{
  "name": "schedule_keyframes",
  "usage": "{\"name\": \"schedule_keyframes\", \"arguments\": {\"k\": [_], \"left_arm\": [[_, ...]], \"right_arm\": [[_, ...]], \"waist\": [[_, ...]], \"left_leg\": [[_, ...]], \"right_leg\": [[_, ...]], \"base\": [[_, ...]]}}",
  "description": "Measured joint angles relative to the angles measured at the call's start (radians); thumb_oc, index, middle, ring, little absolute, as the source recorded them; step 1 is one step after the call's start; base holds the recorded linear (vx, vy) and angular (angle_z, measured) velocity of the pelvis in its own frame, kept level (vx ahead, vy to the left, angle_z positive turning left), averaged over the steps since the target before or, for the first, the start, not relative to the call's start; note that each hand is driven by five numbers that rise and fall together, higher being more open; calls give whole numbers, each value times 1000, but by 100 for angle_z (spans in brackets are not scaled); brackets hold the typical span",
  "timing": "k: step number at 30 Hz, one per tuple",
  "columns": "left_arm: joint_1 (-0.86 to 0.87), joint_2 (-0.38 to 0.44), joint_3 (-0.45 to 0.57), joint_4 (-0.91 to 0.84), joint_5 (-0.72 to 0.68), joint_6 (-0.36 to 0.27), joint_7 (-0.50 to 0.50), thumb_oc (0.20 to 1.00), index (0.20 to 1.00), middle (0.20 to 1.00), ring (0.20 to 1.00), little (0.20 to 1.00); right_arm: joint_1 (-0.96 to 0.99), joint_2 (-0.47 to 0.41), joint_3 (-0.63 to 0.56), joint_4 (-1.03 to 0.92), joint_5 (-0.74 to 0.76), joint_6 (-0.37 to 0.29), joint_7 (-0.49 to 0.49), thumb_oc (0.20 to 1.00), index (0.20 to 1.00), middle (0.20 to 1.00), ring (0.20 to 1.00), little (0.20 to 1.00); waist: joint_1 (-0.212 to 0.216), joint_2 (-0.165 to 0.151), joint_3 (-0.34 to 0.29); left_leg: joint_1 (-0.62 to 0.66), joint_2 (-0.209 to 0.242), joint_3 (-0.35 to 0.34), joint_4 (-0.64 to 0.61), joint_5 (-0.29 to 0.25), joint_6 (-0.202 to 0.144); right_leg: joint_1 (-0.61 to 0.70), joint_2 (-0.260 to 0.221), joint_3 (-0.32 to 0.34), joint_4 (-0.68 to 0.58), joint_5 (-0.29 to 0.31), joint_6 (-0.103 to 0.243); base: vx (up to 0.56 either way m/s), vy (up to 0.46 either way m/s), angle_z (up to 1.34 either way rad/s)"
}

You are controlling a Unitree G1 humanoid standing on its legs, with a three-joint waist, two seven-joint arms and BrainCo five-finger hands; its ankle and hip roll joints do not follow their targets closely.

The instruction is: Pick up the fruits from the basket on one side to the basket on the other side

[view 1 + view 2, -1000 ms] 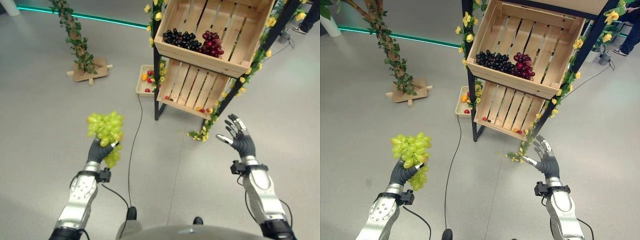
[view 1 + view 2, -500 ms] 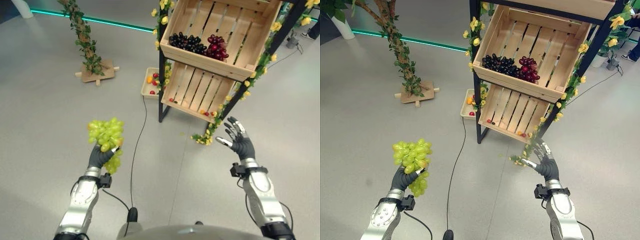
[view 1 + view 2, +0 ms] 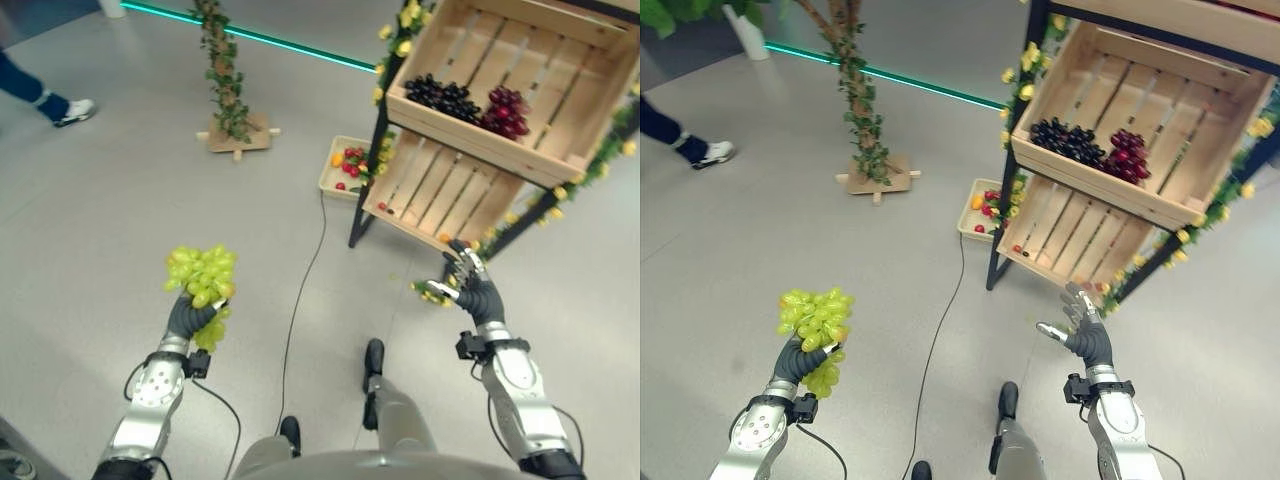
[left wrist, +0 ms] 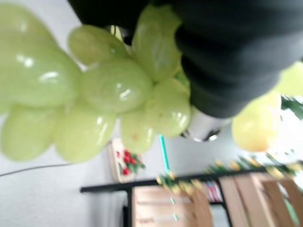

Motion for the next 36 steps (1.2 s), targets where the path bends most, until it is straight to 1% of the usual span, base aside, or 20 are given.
{"name": "schedule_keyframes", "arguments": {"k": [2, 3, 5, 7, 9, 11, 12, 14, 15, 17, 19, 20, 23, 24, 25, 28, 29, 31, 33, 36], "left_arm": [[21, -29, -11, -10, 12, 0, 13, 200, 200, 200, 200, 200], [24, -26, -18, -17, 17, -1, 14, 200, 200, 200, 200, 200], [37, -52, -31, -30, 20, 1, 15, 200, 200, 200, 200, 200], [20, -53, -26, -39, 19, -1, 15, 200, 200, 200, 200, 200], [11, -57, -19, -32, 19, 1, 13, 200, 200, 200, 200, 200], [3, -56, -17, -30, 19, 1, 17, 200, 200, 200, 200, 200], [-8, -61, -25, -31, 19, -2, 18, 200, 200, 200, 200, 200], [-21, -59, -32, -29, 19, -2, 18, 200, 200, 200, 200, 200], [-38, -62, -38, -27, 20, 0, 19, 200, 200, 200, 200, 200], [-44, -66, -39, -26, 20, -1, 18, 200, 200, 200, 200, 200], [-31, -67, -40, -23, 21, -3, 25, 200, 200, 200, 200, 200], [-26, -62, -41, -22, 21, -2, 29, 200, 200, 200, 200, 200], [-3, -61, -40, -22, 29, 0, 36, 200, 200, 200, 200, 200], [6, -56, -43, -23, 34, -2, 36, 200, 200, 200, 200, 200], [6, -43, -41, -21, 37, -2, 35, 200, 200, 200, 200, 200], [-41, -14, -33, -40, 38, -1, 32, 200, 200, 200, 200, 200], [-32, -11, -8, -40, 37, -1, 34, 200, 200, 200, 200, 200], [-30, -11, 7, -40, 36, -1, 37, 200, 200, 200, 200, 200], [-29, -12, 8, -43, 37, -2, 36, 200, 200, 200, 200, 200], [-7, -22, 8, -45, 36, -2, 34, 200, 200, 200, 200, 200]], "right_arm": [[13, -19, -3, -1, 0, 0, 6, 1000, 1000, 1000, 1000, 1000], [15, -23, -4, 6, 0, -3, 6, 1000, 1000, 1000, 1000, 1000], [20, -41, -10, 33, 1, 5, 12, 1000, 1000, 1000, 1000, 1000], [-2, -50, -8, 38, 1, 6, 22, 1000, 1000, 1000, 1000, 1000], [-9, -63, -14, 36, 5, 7, 29, 1000, 1000, 1000, 1000, 1000], [31, -61, -15, 29, 22, 6, 34, 1000, 1000, 1000, 1000, 1000], [46, -64, -15, 20, 33, 4, 33, 1000, 1000, 1000, 1000, 1000], [43, -69, -8, 18, 42, 5, 29, 1000, 1000, 1000, 1000, 1000], [39, -72, 3, 17, 43, 6, 24, 1000, 1000, 1000, 1000, 1000], [42, -69, 9, 18, 43, 6, 21, 1000, 1000, 1000, 1000, 1000], [34, -73, 16, 25, 42, 5, 20, 1000, 1000, 1000, 1000, 1000], [23, -90, 25, 30, 38, 5, 21, 1000, 1000, 1000, 1000, 1000], [46, -115, 27, 25, 33, 7, 36, 1000, 1000, 1000, 1000, 1000], [61, -148, 29, 22, 25, 6, 44, 1000, 1000, 1000, 1000, 1000], [62, -133, 20, 40, 15, 7, 44, 1000, 1000, 1000, 1000, 1000], [58, -89, 2, 53, 9, 14, 45, 1000, 1000, 1000, 1000, 1000], [32, -87, 19, 56, 4, 24, 47, 1000, 1000, 1000, 1000, 1000], [24, -89, 24, 49, -7, 24, 49, 1000, 1000, 1000, 1000, 1000], [38, -86, 21, 48, -11, 25, 49, 1000, 1000, 1000, 1000, 1000], [47, -87, 21, 51, -10, 28, 55, 1000, 1000, 1000, 1000, 1000]], "waist": [[2, 9, -39], [2, 1, -52], [1, 61, -79], [9, 64, -78], [-6, 70, -77], [-10, 44, -93], [-9, 31, -99], [-12, 22, -94], [-9, 12, -83], [-14, 11, -67], [9, 14, -60], [37, 43, -38], [37, 90, -15], [29, 125, -27], [6, 108, -32], [-22, 48, -33], [14, 44, -34], [44, 52, -30], [25, 46, -31], [18, 49, -32]], "left_leg": [[45, 42, 12, -23, -31, -50], [70, 47, 4, -48, -34, -73], [109, 105, -77, -39, -62, -120], [104, 123, -107, 50, -70, -139], [96, 140, -158, 212, -69, -152], [-1, 129, -168, 493, 15, -228], [-80, 103, -193, 639, 90, -211], [-155, 78, -188, 698, 80, -184], [-200, 75, -155, 636, 46, -148], [-263, 86, -138, 492, 34, -145], [-222, 76, -188, 138, 34, -118], [-205, 94, -231, -64, 70, -100], [-214, 98, -182, -23, 177, -42], [-196, 105, -161, -28, 244, -79], [-182, 93, -141, -43, 234, -92], [-129, 45, -98, -160, 261, -47], [-87, 54, -48, -210, 264, -38], [-60, 59, -65, -230, 263, -44], [-46, 43, -87, -243, 255, -50], [-37, 45, -67, -250, 244, -50]], "right_leg": [[17, 28, 23, 199, 29, -51], [49, 40, 25, 171, 62, -88], [92, 129, 32, 145, 40, -142], [112, 171, 48, 137, 14, -163], [188, 223, 72, 102, -2, -186], [257, 238, 84, 57, -12, -227], [275, 241, 105, 58, -29, -235], [295, 250, 149, 52, -40, -254], [324, 253, 181, 22, -24, -254], [387, 259, 223, -30, -34, -248], [418, 258, 302, -58, -30, -239], [430, 271, 324, -55, -38, -223], [497, 283, 289, -73, -70, -181], [511, 297, 281, -56, -104, -158], [521, 285, 278, -44, -128, -163], [447, 198, 275, 35, -167, -94], [413, 167, 254, 60, -183, -55], [403, 157, 235, 1, -149, -46], [484, 145, 209, -134, -41, -51], [519, 146, 192, -173, -21, -69]], "base": [[460, -245, 73], [512, -278, 76], [301, -161, 17], [317, -217, -42], [412, -356, -73], [290, -252, -66], [240, -200, -68], [213, -97, -72], [340, -6, -82], [440, 141, -65], [232, 93, -101], [218, 118, -141], [138, 151, -111], [156, 123, -65], [150, 108, -41], [92, 61, -54], [50, 7, -138], [86, 7, -95], [89, 4, 18], [76, 2, 17]]}}
